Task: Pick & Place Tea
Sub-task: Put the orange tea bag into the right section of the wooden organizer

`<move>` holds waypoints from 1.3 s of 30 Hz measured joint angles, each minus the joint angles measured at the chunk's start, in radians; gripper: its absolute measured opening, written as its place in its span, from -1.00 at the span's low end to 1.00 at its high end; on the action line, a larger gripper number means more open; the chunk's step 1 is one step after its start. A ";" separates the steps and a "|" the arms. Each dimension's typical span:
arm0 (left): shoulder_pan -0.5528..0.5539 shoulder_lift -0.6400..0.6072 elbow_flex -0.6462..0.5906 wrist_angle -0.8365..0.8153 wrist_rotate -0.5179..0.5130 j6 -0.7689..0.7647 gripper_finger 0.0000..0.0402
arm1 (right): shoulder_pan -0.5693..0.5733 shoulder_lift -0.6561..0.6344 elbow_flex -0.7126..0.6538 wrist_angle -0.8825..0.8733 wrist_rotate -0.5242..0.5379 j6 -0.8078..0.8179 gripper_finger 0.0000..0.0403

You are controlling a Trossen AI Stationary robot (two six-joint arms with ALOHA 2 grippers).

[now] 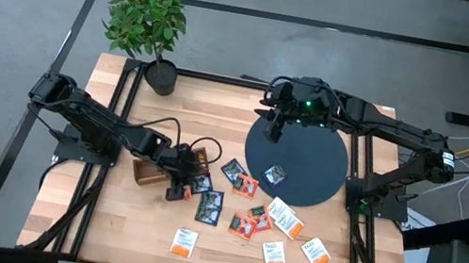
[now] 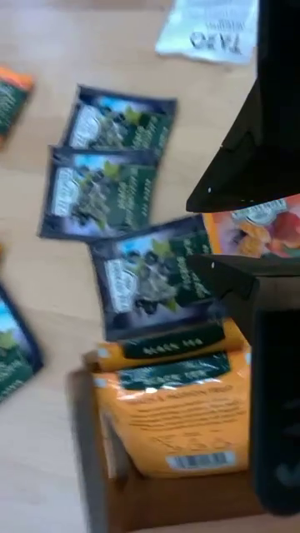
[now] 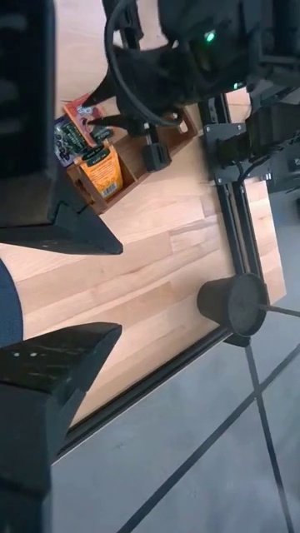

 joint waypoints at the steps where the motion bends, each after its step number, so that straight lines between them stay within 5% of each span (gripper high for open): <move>1: 0.000 0.000 -0.007 0.001 -0.003 0.000 -0.56 | 0.000 0.000 0.000 0.000 0.000 0.001 -0.28; 39: 0.000 0.080 0.050 -0.097 -0.170 0.061 -0.56 | 0.000 0.000 0.002 0.004 0.021 -0.007 -0.28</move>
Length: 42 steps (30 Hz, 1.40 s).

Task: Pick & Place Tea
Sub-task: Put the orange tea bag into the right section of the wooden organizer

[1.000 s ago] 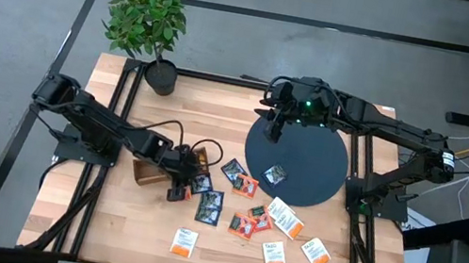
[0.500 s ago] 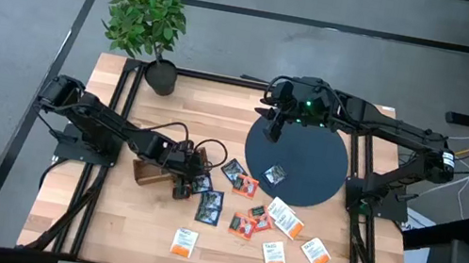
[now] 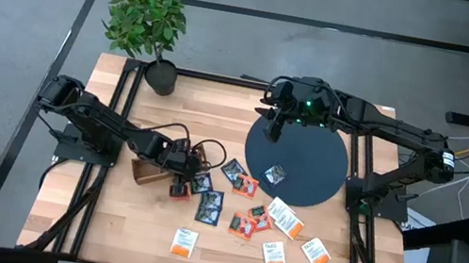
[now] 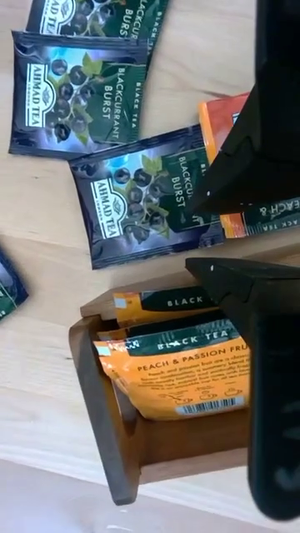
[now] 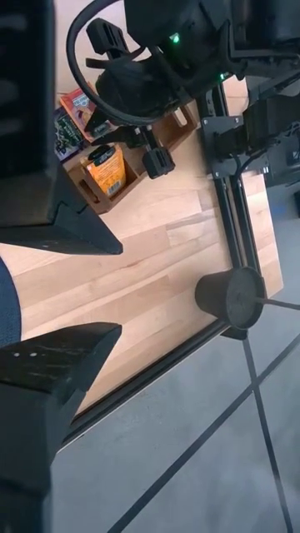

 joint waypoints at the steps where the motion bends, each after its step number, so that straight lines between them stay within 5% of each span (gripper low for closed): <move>1: 0.000 0.000 0.000 0.000 -0.001 0.000 -0.56 | 0.000 0.000 0.000 0.000 0.000 0.000 -0.28; 14: 0.000 -0.014 0.001 -0.034 -0.117 0.050 -0.56 | 0.000 0.000 0.000 0.005 0.027 -0.004 -0.28; 23: 0.006 -0.019 0.056 -0.194 -0.301 0.120 -0.56 | 0.000 0.000 0.000 0.034 0.041 -0.023 -0.28; 42: 0.106 -0.169 0.081 -0.253 -0.369 0.015 -0.56 | 0.000 0.000 -0.001 0.034 0.051 -0.020 -0.28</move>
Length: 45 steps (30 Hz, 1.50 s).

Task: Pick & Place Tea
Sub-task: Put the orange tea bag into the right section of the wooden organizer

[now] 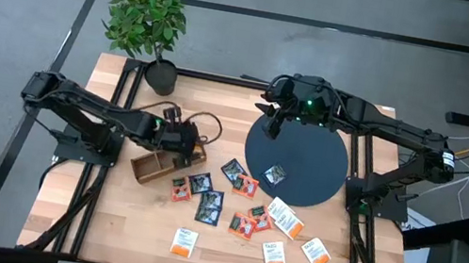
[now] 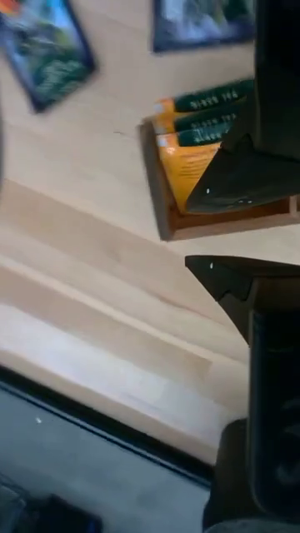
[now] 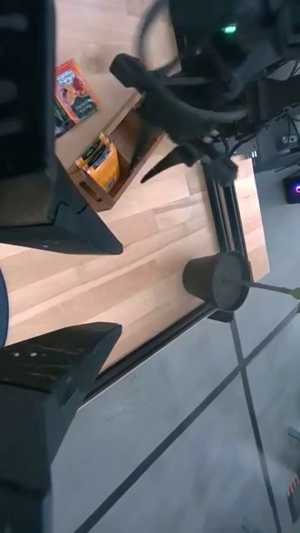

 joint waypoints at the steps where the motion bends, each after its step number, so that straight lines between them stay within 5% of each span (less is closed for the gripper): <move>1: 0.007 -0.019 0.000 0.003 0.016 -0.017 -0.56 | 0.000 0.000 0.000 0.000 0.000 0.000 -0.28; 6: 0.045 -0.114 0.000 0.025 0.192 -0.093 -0.56 | 0.000 0.000 0.000 -0.001 0.000 0.000 -0.28; 12: 0.098 -0.189 0.000 0.067 0.620 -0.160 -0.56 | 0.000 0.000 0.000 -0.020 -0.034 0.000 -0.28; 15: 0.086 -0.195 0.000 0.085 0.718 -0.181 -0.56 | 0.007 0.000 -0.001 -0.026 -0.070 0.002 -0.28; 25: -0.025 -0.076 -0.089 0.086 0.716 -0.178 -0.56 | 0.119 0.000 -0.001 -0.078 -0.004 0.086 -0.28; 32: -0.117 -0.010 -0.152 0.227 0.698 -0.231 -0.56 | 0.216 0.006 -0.001 -0.127 0.028 0.298 -0.28; 45: -0.335 0.154 -0.152 0.233 0.374 -0.255 -0.56 | 0.448 0.122 -0.001 -0.133 0.130 0.514 -0.51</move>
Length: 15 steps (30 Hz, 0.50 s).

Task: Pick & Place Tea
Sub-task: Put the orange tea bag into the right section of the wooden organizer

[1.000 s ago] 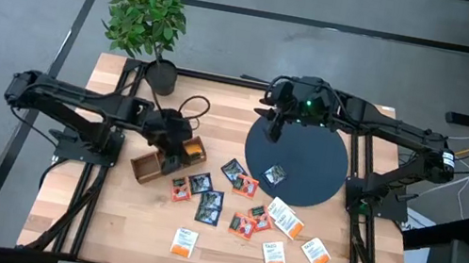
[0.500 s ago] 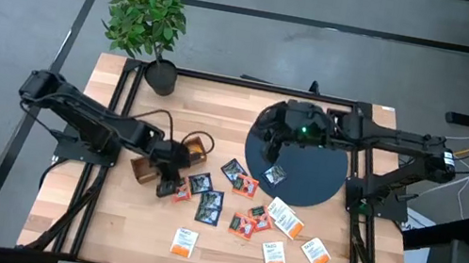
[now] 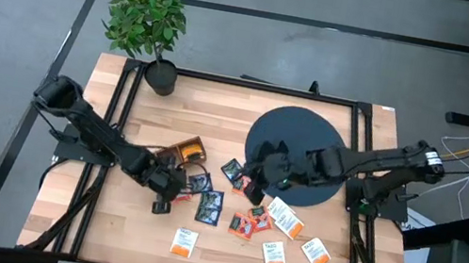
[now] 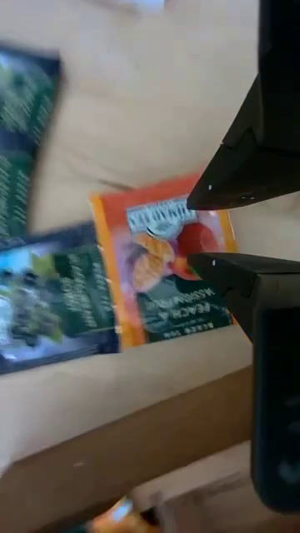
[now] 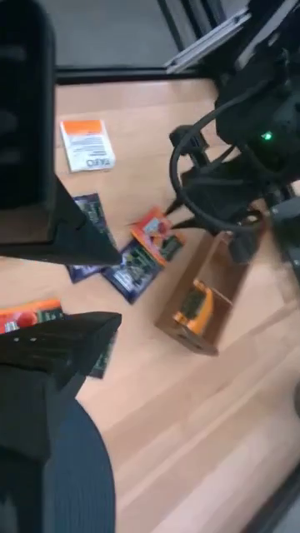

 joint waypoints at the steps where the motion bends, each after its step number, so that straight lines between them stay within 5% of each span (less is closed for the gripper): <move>1: -0.003 0.018 0.000 0.000 -0.003 -0.011 -0.56 | 0.008 0.018 0.000 0.000 0.000 0.012 -0.52; 15: -0.010 0.124 0.002 0.097 -0.046 -0.139 -0.56 | 0.037 0.229 0.000 0.025 -0.006 0.162 -0.52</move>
